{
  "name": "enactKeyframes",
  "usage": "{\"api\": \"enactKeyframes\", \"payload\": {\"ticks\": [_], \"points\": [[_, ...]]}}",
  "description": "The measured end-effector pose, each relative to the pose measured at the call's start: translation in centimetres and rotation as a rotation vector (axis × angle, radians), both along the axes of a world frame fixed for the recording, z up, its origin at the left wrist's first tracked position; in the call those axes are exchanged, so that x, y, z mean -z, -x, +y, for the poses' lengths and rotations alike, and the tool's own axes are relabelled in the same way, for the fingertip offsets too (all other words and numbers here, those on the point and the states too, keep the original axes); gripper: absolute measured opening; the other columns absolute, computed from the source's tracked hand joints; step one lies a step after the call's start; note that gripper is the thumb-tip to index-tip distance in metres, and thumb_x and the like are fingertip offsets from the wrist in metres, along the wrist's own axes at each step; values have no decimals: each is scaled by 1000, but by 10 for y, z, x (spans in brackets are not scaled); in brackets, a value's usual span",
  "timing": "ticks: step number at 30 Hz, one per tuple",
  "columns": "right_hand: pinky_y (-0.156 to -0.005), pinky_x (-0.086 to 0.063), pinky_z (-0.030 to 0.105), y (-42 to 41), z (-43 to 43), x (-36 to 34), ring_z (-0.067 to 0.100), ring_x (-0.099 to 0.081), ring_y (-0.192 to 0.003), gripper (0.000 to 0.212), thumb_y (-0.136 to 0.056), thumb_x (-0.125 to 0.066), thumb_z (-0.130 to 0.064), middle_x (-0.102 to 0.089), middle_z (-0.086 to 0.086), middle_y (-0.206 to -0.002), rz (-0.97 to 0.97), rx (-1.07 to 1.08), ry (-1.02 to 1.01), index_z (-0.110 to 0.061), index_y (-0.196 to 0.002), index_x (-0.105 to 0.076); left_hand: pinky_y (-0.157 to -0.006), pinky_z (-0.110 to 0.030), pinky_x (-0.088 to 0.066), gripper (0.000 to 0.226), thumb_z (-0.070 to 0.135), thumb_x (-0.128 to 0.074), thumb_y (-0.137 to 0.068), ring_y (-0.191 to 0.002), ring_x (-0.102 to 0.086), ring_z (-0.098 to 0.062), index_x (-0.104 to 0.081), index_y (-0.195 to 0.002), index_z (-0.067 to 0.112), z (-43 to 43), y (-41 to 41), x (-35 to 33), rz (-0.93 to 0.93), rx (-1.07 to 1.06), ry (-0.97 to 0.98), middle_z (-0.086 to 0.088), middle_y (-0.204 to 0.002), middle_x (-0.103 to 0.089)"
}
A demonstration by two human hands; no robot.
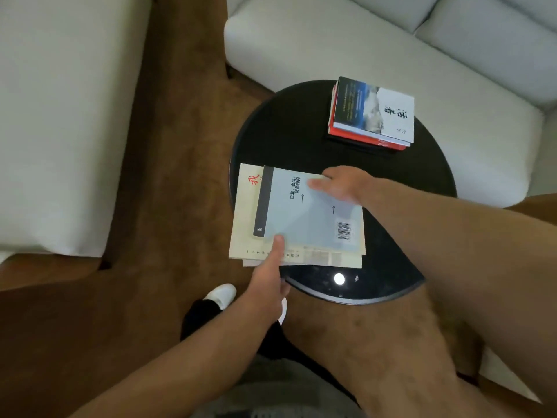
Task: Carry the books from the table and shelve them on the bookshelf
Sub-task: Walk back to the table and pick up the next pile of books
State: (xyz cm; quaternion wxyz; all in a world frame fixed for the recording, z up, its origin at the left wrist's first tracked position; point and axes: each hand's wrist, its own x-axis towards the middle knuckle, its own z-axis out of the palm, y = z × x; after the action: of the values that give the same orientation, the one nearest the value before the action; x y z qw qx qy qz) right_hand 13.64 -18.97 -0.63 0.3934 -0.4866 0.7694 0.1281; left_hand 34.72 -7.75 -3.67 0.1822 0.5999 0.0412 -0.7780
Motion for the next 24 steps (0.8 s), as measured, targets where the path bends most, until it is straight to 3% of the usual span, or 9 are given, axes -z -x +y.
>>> {"api": "enactKeyframes", "payload": {"ticks": [4, 9, 11, 14, 19, 24], "points": [[-106, -45, 45, 6, -13, 4, 26, -57, -125, 66, -91, -57, -65, -61, 2, -137, -132, 90, -114, -21, -140, -56, -103, -46, -52, 59, 49, -86, -69, -105, -69, -23, -63, -117, 25, -4, 12, 6, -116, -85, 23, -4, -110, -73], [-95, -35, 39, 5, -3, -5, 23, -59, -120, 47, -100, -53, -54, -67, -2, -126, -304, 231, -262, -23, -135, -59, -101, -43, -53, 60, 51, -85, -70, -101, -70, -21, -63, -120, 25, -7, 11, 10, -203, -141, 106, 2, -108, -75], [-95, -40, 37, 4, 15, -5, 21, -65, -112, 46, -102, -48, -54, -71, -2, -119, -405, 306, -311, -21, -131, -63, -101, -44, -52, 63, 54, -85, -69, -102, -69, -22, -61, -120, 26, -17, 0, 15, -263, -124, 137, 3, -110, -73], [-97, -48, 41, 3, 46, 11, 19, -74, -103, 48, -96, -51, -64, -79, -3, -110, -475, 361, -261, -29, -120, -72, -90, -43, -56, 56, 48, -82, -76, -100, -71, -23, -61, -123, 25, -34, -20, 20, -233, -89, 223, 1, -112, -75], [-76, -52, 33, -14, 85, 30, 18, -75, -100, 50, -97, -49, -63, -79, -3, -112, -588, 546, -157, -26, -117, -75, -81, -39, -58, 53, 43, -76, -85, -100, -74, -24, -60, -129, 19, -54, -39, 27, -207, 26, 347, -1, -115, -76], [-91, -53, 42, -28, 107, 40, 21, -74, -106, 61, -92, -45, -75, -79, -4, -111, -610, 623, -163, -28, -119, -74, -93, -51, -56, 48, 44, -77, -83, -95, -76, -27, -65, -121, 18, -70, -48, 25, -195, 169, 368, -3, -108, -78]]}}
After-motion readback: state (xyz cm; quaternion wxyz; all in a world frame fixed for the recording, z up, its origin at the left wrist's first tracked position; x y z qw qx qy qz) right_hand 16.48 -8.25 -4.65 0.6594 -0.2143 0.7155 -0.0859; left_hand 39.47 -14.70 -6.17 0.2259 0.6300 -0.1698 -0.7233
